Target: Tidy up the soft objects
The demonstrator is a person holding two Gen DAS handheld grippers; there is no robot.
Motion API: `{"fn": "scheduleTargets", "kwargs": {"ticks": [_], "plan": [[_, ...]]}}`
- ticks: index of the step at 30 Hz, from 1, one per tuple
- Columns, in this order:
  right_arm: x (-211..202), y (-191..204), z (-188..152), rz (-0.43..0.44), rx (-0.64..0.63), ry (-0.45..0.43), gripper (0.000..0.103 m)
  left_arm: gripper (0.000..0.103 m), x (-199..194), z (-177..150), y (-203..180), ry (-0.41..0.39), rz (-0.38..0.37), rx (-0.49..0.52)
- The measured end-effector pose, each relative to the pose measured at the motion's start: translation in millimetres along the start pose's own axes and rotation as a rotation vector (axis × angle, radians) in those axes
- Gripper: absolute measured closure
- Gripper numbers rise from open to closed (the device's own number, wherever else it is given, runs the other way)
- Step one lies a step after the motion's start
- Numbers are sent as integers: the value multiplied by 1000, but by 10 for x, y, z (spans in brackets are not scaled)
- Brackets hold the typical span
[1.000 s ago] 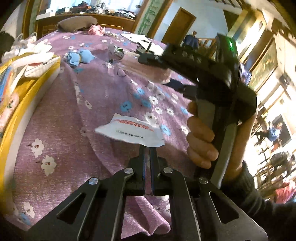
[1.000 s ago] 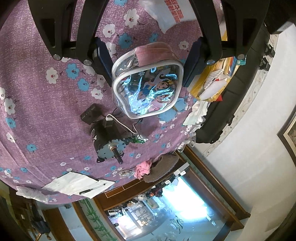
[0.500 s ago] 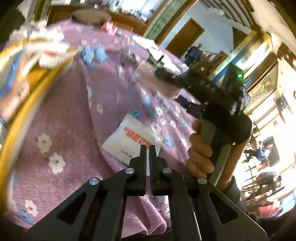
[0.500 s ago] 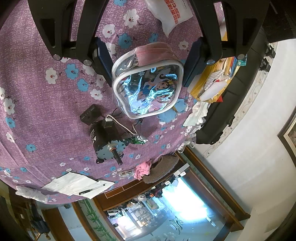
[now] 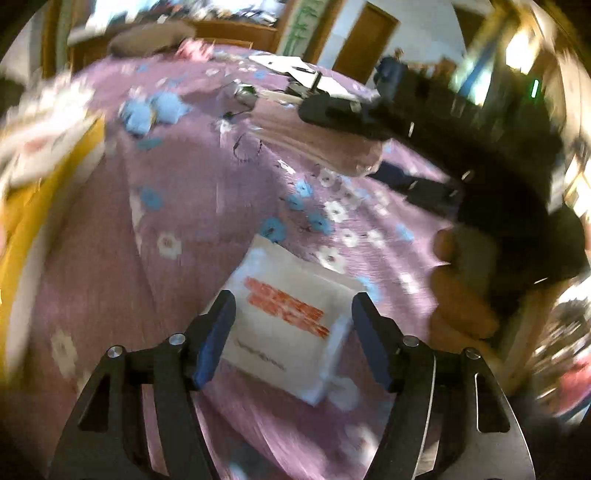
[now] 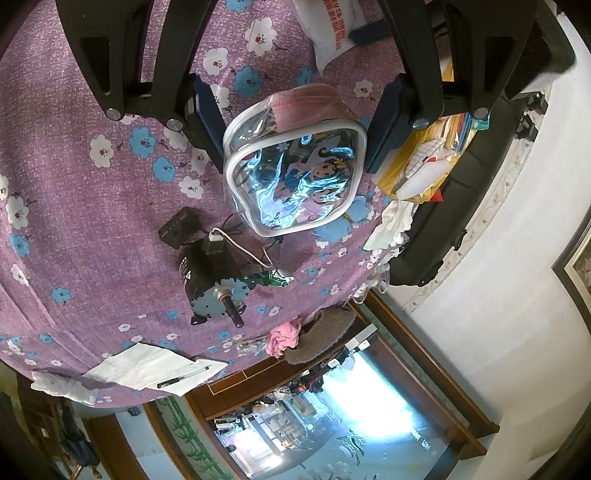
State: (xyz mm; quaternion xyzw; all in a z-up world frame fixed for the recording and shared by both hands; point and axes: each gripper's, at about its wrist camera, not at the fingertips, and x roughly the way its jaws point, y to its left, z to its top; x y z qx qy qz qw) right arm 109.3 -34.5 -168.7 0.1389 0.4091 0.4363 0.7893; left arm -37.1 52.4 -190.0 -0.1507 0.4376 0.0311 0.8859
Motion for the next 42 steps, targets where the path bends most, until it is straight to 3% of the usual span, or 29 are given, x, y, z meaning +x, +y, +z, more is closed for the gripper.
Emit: {"fn": "scheduleTargets", "kwargs": {"ticks": [1, 3, 6, 8, 12, 18, 21, 26, 34, 42], "plan": [[-1, -2, -1, -1, 0, -1, 32, 30, 44, 3, -48, -8, 59, 52], [0, -8, 3, 2, 3, 1, 33, 24, 81, -17, -87, -5, 77, 93], [-2, -14, 8, 6, 5, 3, 33, 24, 88, -74, -144, 8, 99, 165], [-3, -11, 8, 6, 5, 2, 33, 24, 74, -81, -116, 16, 92, 163], [-2, -11, 6, 7, 6, 3, 33, 24, 39, -19, 27, 12, 38, 63], [0, -15, 7, 6, 6, 3, 33, 27, 76, -98, -185, -3, 164, 168], [-6, -11, 5, 6, 8, 3, 33, 40, 52, -100, -138, -8, 161, 158], [-6, -13, 5, 5, 7, 3, 33, 46, -16, -152, -120, -10, 141, 151], [-17, -4, 7, 12, 12, 5, 33, 49, -216, -282, -109, -16, 110, 112], [-9, -10, 7, 12, 12, 7, 33, 50, -518, -264, 161, -78, 28, -40]]}}
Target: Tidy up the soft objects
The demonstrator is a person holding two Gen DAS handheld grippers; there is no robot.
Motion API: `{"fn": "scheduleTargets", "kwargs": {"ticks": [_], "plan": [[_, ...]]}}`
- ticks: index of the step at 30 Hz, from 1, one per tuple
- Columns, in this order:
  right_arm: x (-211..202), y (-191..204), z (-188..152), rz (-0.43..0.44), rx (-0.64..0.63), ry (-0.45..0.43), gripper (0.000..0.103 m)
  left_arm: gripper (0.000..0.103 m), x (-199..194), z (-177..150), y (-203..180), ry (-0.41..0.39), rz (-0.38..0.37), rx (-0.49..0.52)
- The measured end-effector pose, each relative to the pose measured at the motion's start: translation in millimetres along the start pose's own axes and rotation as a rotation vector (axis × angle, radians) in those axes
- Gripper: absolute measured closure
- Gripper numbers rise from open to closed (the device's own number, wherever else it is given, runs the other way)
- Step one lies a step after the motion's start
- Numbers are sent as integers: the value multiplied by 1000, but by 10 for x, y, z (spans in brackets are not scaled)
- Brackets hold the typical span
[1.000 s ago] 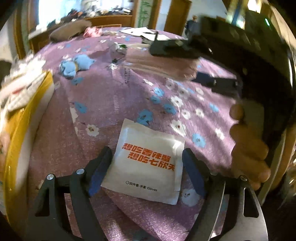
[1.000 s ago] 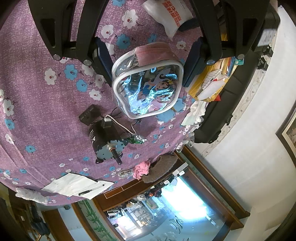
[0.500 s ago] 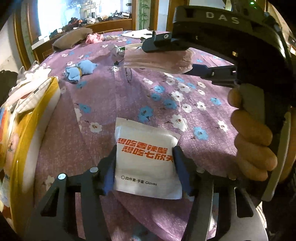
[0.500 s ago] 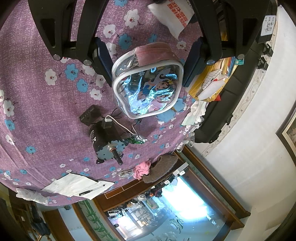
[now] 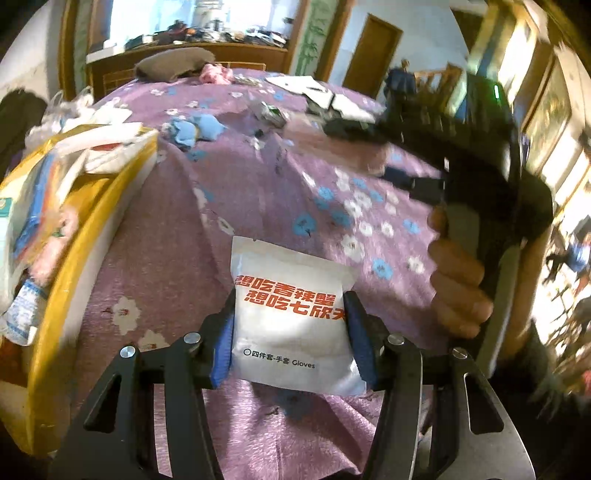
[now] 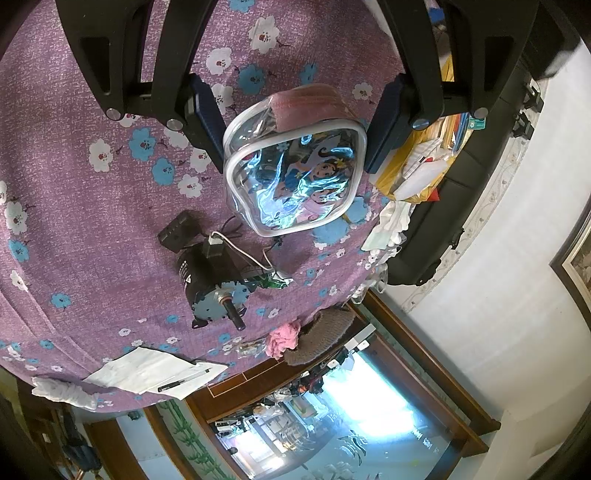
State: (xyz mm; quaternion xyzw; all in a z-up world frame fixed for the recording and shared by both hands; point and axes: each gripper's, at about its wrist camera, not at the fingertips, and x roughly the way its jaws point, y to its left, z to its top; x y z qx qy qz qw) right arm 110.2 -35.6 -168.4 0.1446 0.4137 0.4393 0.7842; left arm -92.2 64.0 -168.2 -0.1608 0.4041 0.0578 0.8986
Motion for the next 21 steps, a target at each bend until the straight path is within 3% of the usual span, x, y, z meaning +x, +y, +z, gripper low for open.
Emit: {"fn": "scheduleTargets", "kwargs": {"ticks": [10, 21], "plan": [[25, 45, -25, 15, -17, 11, 33, 50, -295, 132, 230, -73, -60, -125], [40, 54, -25, 13, -25, 15, 33, 50, -360, 156, 351, -89, -57, -169]]}}
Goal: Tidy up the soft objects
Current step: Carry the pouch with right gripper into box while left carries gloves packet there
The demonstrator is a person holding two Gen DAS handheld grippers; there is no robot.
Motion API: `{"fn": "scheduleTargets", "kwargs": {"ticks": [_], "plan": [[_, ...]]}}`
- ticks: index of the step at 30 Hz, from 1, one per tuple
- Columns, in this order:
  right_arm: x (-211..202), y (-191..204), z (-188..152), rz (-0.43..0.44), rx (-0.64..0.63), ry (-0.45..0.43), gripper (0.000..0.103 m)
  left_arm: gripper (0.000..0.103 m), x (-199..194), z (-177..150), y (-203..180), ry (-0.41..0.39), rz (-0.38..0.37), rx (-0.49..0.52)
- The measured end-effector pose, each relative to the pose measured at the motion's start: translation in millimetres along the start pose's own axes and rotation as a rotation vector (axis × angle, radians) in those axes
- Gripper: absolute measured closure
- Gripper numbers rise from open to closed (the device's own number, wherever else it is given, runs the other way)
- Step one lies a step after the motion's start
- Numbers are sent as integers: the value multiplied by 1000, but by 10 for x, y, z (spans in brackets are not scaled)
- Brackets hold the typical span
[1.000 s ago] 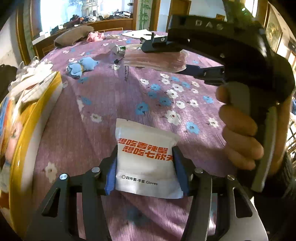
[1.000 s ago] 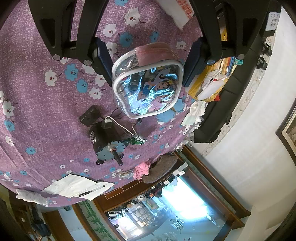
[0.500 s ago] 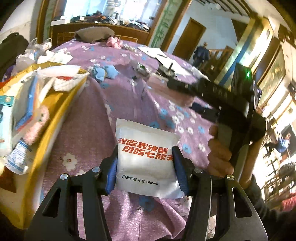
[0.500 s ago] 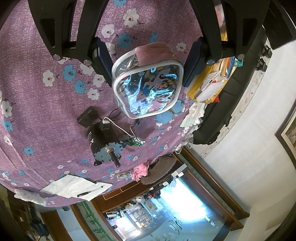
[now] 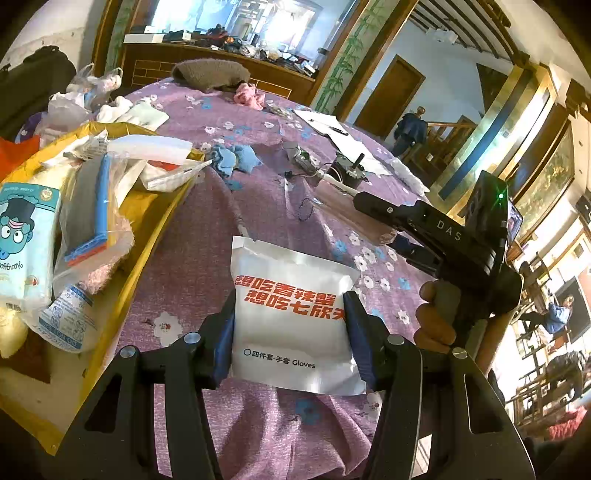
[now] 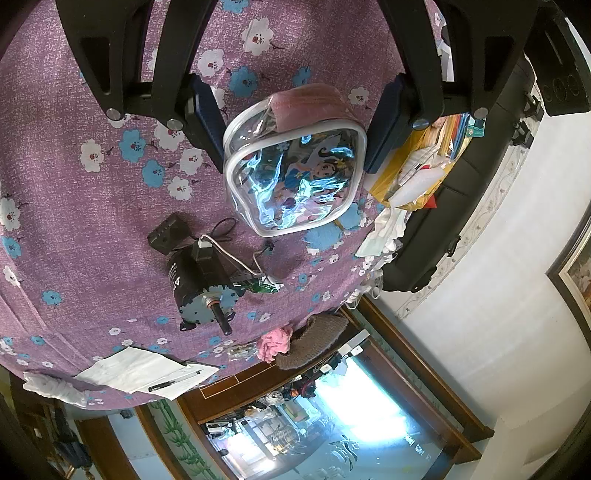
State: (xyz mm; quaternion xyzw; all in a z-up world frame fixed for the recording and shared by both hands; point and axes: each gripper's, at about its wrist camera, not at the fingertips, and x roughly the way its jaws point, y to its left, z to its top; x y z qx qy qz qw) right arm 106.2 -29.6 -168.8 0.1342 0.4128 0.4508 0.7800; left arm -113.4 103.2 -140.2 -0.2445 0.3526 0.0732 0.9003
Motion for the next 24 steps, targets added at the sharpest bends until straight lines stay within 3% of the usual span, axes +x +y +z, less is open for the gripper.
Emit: {"fn": "scheduleTargets", "kwargs": {"ticks": [10, 14, 20, 24], "plan": [[-32, 17, 4, 5, -8, -17, 33, 50, -91, 64, 48, -24, -10, -16], [-71, 104, 5, 52, -38, -19, 33, 50, -185, 151, 126, -40, -23, -44], [8, 671, 48, 196, -152, 63, 33, 50, -631, 320, 392, -160, 38, -76], [246, 1091, 107, 263, -207, 113, 33, 49, -906, 489, 702, -217, 135, -101]]}}
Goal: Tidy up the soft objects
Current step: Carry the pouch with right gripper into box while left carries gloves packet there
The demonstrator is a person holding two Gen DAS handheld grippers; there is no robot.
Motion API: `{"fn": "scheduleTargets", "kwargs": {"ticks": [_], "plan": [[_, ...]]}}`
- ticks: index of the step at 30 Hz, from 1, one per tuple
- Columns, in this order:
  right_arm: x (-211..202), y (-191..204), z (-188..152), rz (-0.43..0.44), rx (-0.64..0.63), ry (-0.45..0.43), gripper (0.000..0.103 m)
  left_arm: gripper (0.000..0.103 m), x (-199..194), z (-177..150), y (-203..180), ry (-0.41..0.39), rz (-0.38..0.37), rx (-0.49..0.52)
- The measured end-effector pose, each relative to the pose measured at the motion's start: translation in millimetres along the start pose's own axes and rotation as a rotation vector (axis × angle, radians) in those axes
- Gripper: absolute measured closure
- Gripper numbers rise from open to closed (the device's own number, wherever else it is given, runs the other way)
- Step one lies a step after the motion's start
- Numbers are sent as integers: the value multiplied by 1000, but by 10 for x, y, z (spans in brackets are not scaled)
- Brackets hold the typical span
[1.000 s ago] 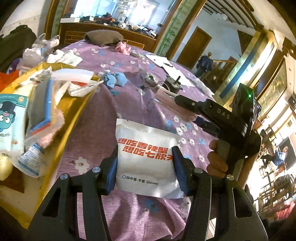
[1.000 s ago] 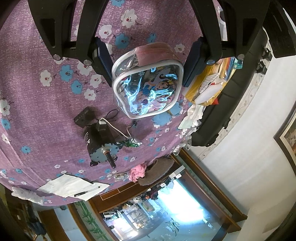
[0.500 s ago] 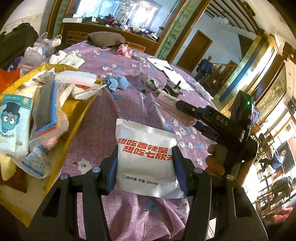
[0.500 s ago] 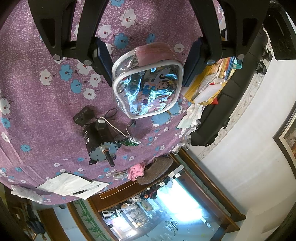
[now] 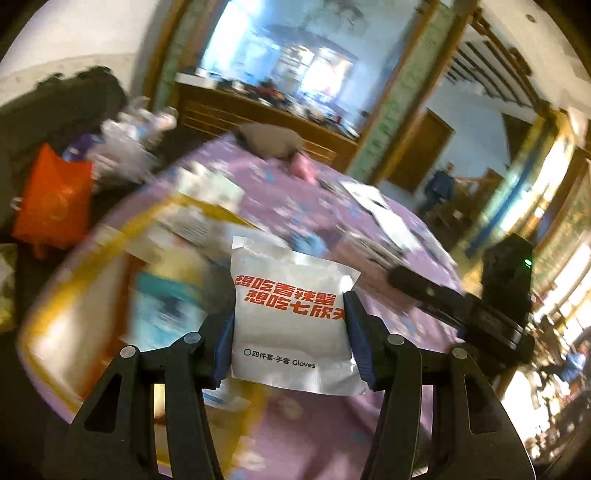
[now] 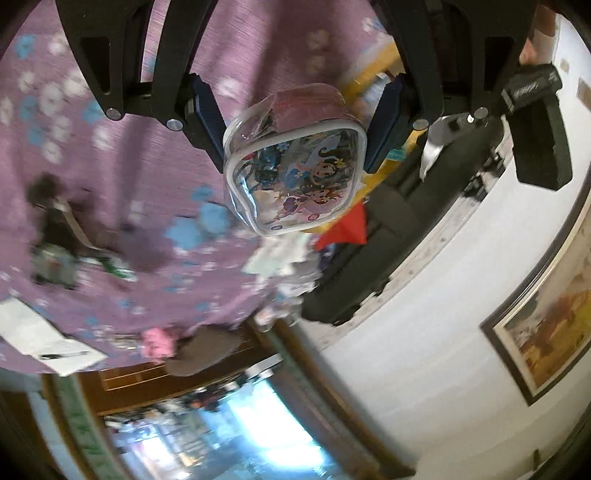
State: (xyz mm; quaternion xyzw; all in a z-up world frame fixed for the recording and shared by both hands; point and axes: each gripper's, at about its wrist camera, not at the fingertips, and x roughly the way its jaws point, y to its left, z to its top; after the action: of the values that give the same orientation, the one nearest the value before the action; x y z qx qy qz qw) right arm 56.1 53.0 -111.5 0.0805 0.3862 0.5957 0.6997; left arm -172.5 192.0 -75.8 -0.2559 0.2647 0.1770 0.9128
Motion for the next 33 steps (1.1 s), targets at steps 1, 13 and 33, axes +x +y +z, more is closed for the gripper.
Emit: {"fn": "scheduleTargets", "kwargs": {"ticks": [1, 13, 33], "plan": [[91, 44, 30, 11, -2, 17, 33, 49, -18, 91, 118, -10, 35, -5], [1199, 915, 291, -26, -199, 124, 32, 49, 390, 204, 1107, 101, 183, -129], [823, 791, -72, 92, -8, 87, 24, 33, 112, 193, 1120, 41, 15, -188]]}}
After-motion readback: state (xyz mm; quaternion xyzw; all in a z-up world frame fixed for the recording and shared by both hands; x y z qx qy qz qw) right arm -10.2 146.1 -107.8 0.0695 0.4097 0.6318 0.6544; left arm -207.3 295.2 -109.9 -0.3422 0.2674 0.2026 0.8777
